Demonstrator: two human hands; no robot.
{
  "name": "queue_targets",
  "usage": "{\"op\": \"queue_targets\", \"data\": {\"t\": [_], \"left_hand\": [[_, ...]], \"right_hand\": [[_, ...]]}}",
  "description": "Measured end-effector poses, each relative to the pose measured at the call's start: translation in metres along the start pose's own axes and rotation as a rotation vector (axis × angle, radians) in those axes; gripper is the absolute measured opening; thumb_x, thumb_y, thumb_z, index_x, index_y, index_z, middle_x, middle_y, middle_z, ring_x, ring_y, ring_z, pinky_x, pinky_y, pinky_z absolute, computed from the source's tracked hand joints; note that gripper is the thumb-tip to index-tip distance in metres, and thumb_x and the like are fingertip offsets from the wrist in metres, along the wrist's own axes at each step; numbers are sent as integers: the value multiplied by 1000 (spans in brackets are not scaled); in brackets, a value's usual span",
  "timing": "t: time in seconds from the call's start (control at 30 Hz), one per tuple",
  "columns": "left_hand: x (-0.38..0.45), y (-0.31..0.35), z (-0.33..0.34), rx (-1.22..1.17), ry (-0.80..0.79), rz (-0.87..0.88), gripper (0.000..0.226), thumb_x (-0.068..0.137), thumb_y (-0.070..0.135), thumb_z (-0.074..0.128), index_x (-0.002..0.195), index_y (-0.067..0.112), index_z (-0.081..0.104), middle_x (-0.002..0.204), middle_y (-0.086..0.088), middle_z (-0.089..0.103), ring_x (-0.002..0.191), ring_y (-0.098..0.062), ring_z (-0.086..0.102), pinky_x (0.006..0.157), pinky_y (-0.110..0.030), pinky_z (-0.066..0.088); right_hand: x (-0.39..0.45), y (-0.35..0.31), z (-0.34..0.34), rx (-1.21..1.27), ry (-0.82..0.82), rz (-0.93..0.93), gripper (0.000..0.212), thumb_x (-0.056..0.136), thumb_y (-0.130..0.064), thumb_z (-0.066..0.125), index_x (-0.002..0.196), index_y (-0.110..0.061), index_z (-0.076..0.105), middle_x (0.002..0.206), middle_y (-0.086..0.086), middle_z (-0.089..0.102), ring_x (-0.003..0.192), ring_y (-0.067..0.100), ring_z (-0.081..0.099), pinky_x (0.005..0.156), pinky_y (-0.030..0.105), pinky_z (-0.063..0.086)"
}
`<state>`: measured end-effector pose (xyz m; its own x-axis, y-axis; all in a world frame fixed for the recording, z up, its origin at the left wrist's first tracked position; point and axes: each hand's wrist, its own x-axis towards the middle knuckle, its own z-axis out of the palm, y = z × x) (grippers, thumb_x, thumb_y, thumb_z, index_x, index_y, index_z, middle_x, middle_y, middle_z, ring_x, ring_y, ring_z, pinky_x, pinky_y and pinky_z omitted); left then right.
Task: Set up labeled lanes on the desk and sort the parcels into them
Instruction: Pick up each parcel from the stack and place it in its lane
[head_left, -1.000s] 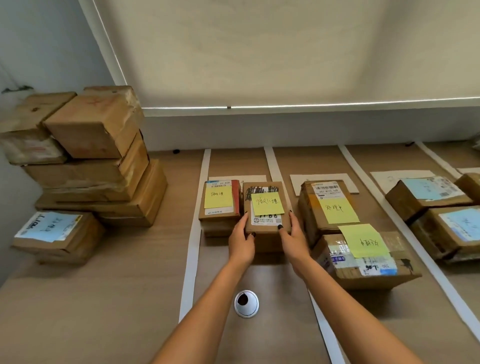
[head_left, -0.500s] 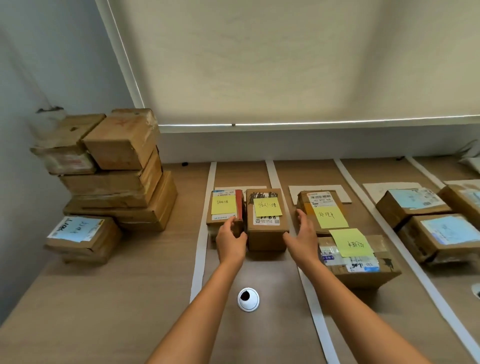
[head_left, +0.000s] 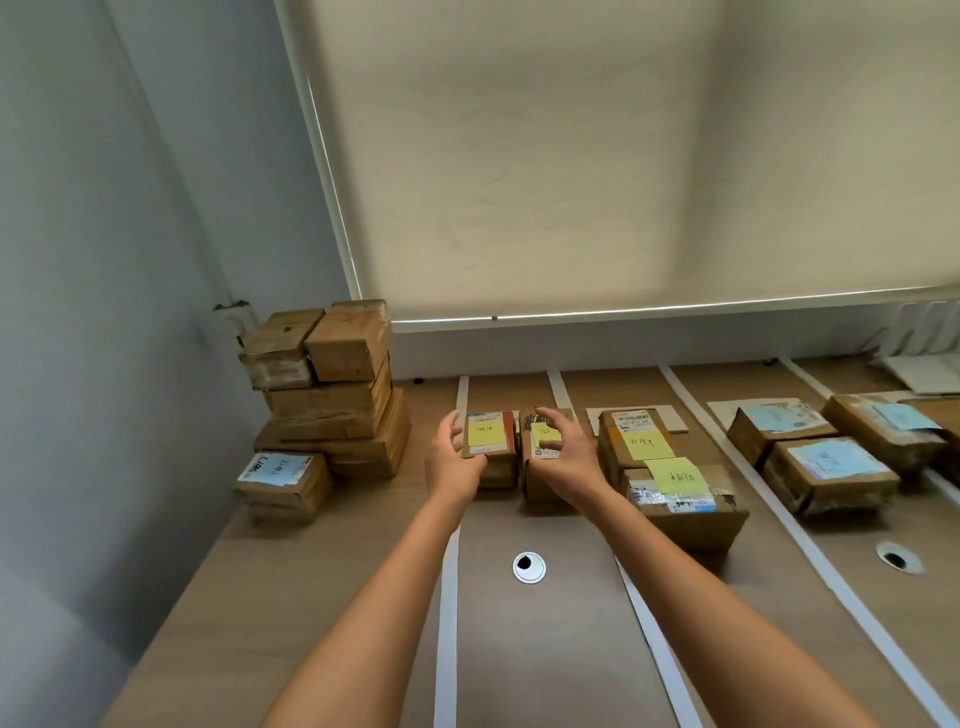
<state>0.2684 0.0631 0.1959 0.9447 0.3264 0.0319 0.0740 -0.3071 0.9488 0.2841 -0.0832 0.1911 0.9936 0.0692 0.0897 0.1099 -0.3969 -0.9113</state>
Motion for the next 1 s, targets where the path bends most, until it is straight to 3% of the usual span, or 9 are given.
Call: {"op": "queue_targets", "data": {"t": [0.13, 0.3, 0.43, 0.67, 0.77, 1.0], "left_hand": [[-14, -1, -39, 19, -3, 26, 77, 79, -7, 65, 144, 21, 31, 142, -7, 42, 130, -23, 42, 100, -34, 43], [-15, -18, -103, 37, -2, 59, 85, 75, -6, 71, 144, 22, 30, 145, -7, 39, 133, -26, 39, 104, -38, 42], [-4, -47, -167, 42, -38, 68, 88, 73, -6, 72, 144, 23, 29, 146, -6, 36, 133, -25, 38, 104, -38, 42], [29, -106, -269, 89, -120, -2, 93, 71, -8, 72, 146, 25, 27, 149, -6, 32, 136, -27, 36, 106, -39, 41], [42, -137, -296, 161, -129, -39, 93, 71, -3, 75, 145, 26, 26, 149, -5, 32, 136, -25, 35, 106, -44, 41], [86, -197, -326, 199, -111, -121, 88, 74, -2, 73, 146, 21, 27, 146, -5, 35, 135, -23, 35, 108, -40, 38]], "right_hand": [[-18, -23, 28, 20, -59, -6, 76, 74, 6, 66, 138, -24, 38, 140, 9, 40, 121, 24, 49, 91, 35, 53], [-30, -55, 82, 21, -79, -18, 80, 71, 5, 71, 139, -23, 38, 142, 8, 38, 125, 25, 44, 97, 40, 49], [-36, -80, 138, 67, -110, -4, 84, 71, 6, 72, 141, -22, 35, 145, 9, 34, 129, 28, 42, 85, 26, 48], [-33, -111, 242, 50, -147, 35, 86, 70, 5, 72, 141, -22, 34, 139, 10, 38, 128, 28, 42, 100, 40, 47], [-25, -106, 276, 33, -172, 81, 87, 71, 5, 72, 142, -23, 32, 143, 8, 35, 131, 28, 39, 103, 42, 45], [5, -74, 345, 5, -246, 210, 85, 75, 6, 69, 144, -23, 30, 148, 8, 28, 134, 27, 35, 101, 38, 46]]}}
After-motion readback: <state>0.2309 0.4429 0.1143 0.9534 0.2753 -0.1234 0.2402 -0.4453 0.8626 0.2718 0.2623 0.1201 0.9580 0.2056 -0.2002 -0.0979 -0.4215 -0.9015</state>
